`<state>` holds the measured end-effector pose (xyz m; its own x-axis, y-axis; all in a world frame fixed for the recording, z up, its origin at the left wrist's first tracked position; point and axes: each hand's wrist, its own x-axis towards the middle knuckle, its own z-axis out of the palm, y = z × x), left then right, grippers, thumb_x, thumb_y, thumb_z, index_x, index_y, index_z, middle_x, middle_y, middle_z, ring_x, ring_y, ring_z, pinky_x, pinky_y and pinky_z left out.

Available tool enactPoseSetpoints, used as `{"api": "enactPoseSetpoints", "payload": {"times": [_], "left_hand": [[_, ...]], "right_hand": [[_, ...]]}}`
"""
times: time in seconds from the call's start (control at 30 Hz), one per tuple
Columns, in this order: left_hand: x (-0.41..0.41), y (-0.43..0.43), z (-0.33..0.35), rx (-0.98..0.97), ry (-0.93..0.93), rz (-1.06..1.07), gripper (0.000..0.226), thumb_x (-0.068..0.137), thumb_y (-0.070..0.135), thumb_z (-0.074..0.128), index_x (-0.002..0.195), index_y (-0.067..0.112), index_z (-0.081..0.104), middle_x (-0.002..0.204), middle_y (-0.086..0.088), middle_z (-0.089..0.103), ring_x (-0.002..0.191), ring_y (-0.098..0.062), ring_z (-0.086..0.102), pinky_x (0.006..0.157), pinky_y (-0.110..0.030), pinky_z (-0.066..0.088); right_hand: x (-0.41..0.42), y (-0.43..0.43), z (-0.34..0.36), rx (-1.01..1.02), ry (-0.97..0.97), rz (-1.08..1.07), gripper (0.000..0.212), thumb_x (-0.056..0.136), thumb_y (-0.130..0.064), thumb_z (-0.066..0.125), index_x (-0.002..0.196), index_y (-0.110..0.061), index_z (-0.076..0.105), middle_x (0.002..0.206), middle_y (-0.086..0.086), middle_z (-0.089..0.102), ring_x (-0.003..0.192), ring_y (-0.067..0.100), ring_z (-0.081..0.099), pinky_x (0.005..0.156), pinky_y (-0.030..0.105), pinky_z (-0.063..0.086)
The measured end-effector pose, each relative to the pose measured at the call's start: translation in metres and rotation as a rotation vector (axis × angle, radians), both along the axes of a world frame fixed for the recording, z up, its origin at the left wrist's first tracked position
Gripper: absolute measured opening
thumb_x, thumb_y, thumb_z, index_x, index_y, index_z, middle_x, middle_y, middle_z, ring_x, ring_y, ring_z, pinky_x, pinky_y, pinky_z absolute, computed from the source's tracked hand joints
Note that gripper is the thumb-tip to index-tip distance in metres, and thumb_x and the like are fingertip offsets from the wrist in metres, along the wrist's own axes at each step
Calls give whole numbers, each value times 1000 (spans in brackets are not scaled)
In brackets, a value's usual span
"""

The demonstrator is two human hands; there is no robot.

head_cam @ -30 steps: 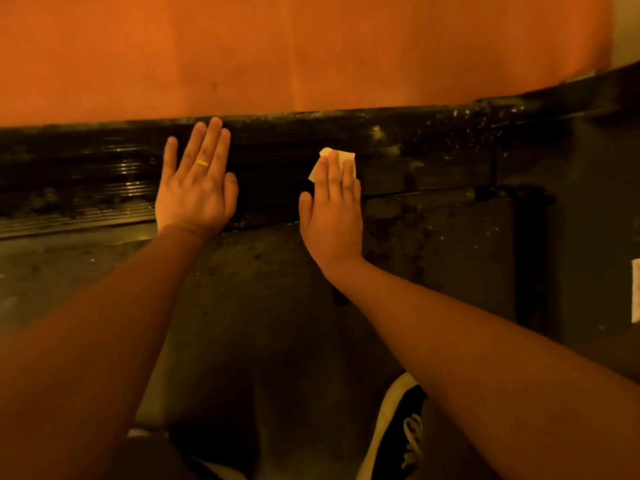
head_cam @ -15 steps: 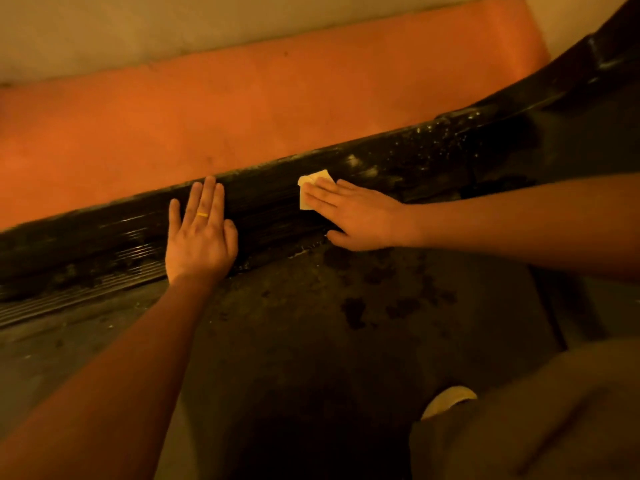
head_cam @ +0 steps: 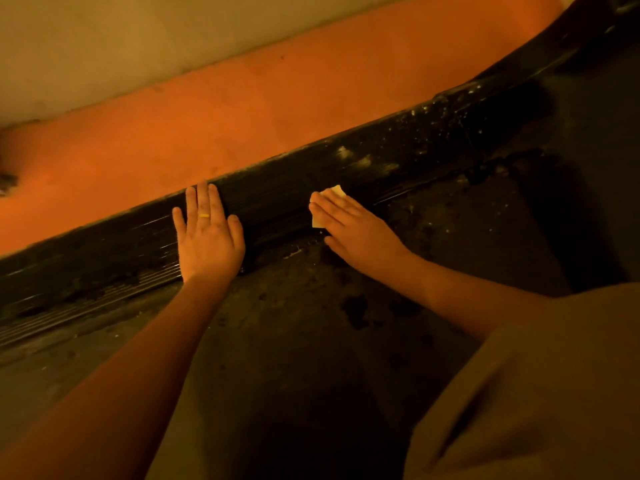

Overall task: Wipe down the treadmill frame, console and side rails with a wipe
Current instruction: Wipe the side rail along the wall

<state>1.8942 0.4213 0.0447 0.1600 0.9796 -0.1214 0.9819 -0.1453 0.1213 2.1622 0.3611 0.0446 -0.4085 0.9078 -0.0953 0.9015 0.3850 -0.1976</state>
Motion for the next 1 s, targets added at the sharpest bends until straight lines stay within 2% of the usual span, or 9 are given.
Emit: {"api": "enactPoseSetpoints", "payload": {"times": [0.07, 0.13, 0.27, 0.43, 0.6, 0.77, 0.83, 0.9, 1.0], "left_hand": [[25, 2, 0, 3, -21, -96, 65, 104, 36, 22, 159, 2, 16, 167, -15, 11, 155, -28, 6, 125, -52, 8], [48, 4, -3, 6, -20, -185, 65, 104, 37, 18, 159, 4, 14, 167, -14, 9, 155, -26, 4, 125, -50, 8], [65, 3, -6, 7, -3, -137, 65, 104, 40, 15, 160, 8, 10, 168, -10, 6, 156, -23, 1, 125, -50, 5], [61, 3, -7, 11, -13, -153, 64, 106, 39, 18, 160, 8, 10, 168, -10, 6, 156, -23, 1, 125, -51, 7], [61, 2, -8, 16, -29, -146, 64, 105, 41, 16, 160, 8, 11, 168, -11, 7, 156, -23, 1, 125, -51, 6], [62, 2, -6, 16, -28, -135, 63, 106, 38, 23, 160, 8, 12, 168, -10, 7, 156, -23, 2, 125, -51, 6], [62, 2, -6, 17, -32, -137, 62, 107, 37, 24, 160, 8, 12, 168, -10, 7, 156, -23, 1, 125, -50, 6], [62, 3, -7, 24, -39, -140, 62, 107, 37, 23, 160, 8, 12, 168, -10, 7, 156, -23, 1, 125, -50, 6], [62, 2, -8, 29, -46, -131, 63, 106, 38, 22, 160, 8, 13, 168, -10, 8, 156, -22, 2, 125, -50, 6]], "right_hand": [[17, -6, -5, 51, 57, 8, 66, 90, -8, 67, 151, -7, 39, 157, 10, 38, 146, 25, 33, 119, 38, 28], [27, -7, -6, 73, 71, 2, 73, 85, 2, 69, 151, -8, 40, 156, 8, 40, 145, 23, 36, 117, 35, 29], [25, -6, -6, 148, 69, -21, 76, 76, 12, 70, 147, -5, 45, 152, 13, 45, 140, 26, 43, 115, 36, 30], [48, -10, 0, 199, 78, -95, 62, 76, 15, 63, 135, -3, 59, 139, 16, 58, 128, 31, 56, 109, 41, 36], [108, -19, 2, 158, -10, -315, 76, 70, 28, 63, 140, -1, 52, 142, 21, 54, 131, 39, 51, 110, 49, 32], [72, -14, -7, 151, -7, -163, 75, 67, 25, 67, 137, 1, 55, 140, 20, 56, 130, 36, 53, 111, 49, 29], [75, -14, -5, 143, 5, -141, 75, 68, 25, 63, 138, 0, 54, 142, 19, 54, 131, 35, 52, 112, 48, 28], [98, -17, 1, 125, -13, -244, 79, 69, 27, 51, 142, -2, 50, 147, 18, 49, 137, 34, 45, 115, 46, 25], [149, -23, 16, 16, -86, -527, 83, 78, 25, 43, 153, -9, 32, 160, 12, 30, 150, 27, 22, 124, 39, 11]]}}
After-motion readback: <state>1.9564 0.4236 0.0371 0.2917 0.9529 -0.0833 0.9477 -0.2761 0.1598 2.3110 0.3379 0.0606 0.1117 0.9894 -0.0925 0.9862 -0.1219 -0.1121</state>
